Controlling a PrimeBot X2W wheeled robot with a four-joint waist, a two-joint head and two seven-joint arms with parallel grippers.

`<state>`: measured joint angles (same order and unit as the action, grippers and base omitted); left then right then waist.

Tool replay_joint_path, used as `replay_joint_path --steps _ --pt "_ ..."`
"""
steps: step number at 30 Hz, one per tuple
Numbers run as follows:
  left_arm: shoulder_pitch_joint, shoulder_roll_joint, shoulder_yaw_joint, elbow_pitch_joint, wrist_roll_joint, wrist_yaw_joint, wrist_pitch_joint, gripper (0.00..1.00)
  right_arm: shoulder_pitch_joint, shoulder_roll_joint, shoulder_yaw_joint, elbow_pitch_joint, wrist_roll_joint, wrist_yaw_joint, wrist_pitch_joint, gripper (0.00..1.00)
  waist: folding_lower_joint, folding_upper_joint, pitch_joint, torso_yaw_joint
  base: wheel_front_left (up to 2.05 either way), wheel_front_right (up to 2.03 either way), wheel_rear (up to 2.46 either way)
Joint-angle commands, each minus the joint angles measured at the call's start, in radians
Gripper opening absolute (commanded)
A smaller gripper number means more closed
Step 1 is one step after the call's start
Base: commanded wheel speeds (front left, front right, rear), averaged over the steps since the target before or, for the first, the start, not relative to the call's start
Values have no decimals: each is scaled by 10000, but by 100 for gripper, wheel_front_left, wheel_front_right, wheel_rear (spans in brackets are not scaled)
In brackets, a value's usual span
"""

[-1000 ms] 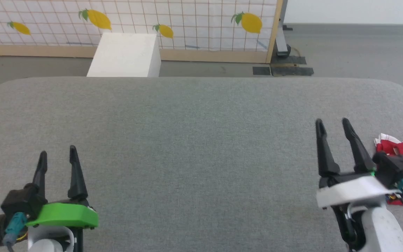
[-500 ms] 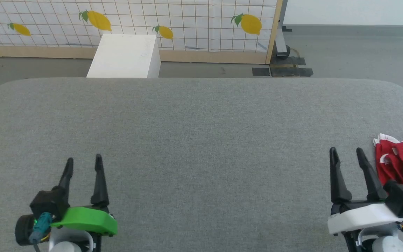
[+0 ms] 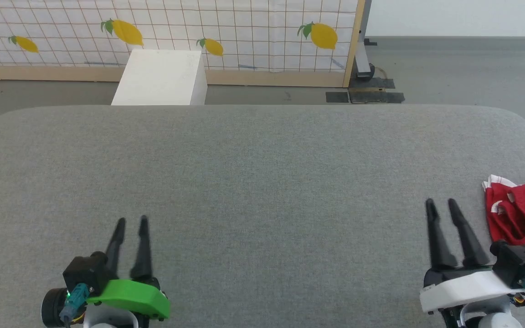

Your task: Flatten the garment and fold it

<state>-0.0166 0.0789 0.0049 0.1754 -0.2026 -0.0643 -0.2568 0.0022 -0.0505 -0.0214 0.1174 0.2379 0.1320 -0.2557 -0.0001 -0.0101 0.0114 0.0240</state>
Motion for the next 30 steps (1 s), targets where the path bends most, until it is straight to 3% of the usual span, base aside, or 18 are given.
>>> replay_joint_path --steps 1,30 --pt "0 -1 2 -4 5 2 8 0 0 0 4 -3 -6 0 6 0 1 0 0 -1 0 0 0" --pt "32 -56 -8 -342 390 125 502 0 -4 1 42 -226 -463 -3 500 0 1 20 -24 -48 0 0 0"
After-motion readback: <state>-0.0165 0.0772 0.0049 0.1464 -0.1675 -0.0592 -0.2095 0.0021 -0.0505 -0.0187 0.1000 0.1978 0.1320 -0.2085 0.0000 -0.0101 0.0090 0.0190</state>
